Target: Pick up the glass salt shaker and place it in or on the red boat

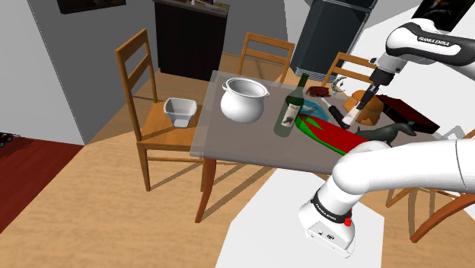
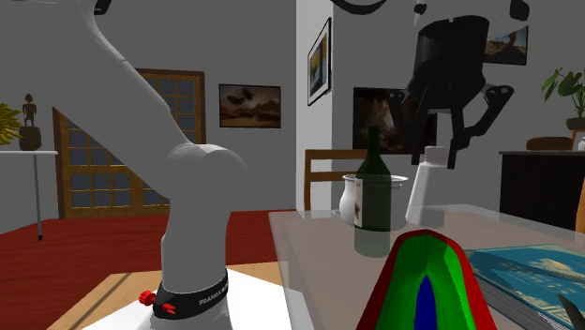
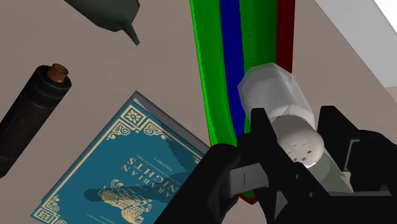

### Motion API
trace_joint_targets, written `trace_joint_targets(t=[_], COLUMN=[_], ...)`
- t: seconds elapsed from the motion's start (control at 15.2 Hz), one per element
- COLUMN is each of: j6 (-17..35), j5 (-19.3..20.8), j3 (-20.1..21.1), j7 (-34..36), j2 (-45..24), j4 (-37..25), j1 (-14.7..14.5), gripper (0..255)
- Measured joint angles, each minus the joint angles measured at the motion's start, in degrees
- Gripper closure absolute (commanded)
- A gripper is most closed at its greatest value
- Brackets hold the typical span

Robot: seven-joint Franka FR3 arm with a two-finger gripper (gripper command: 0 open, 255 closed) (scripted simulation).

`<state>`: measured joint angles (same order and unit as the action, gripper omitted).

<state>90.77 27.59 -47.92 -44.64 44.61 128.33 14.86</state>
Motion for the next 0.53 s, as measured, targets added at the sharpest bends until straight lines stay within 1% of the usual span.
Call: trace_joint_targets(t=[0.53], j6=[5.5], j5=[2.0], j3=[-2.6], j7=[0.5], j2=[0.4], j4=[5.5], j1=[0.4], gripper=[255])
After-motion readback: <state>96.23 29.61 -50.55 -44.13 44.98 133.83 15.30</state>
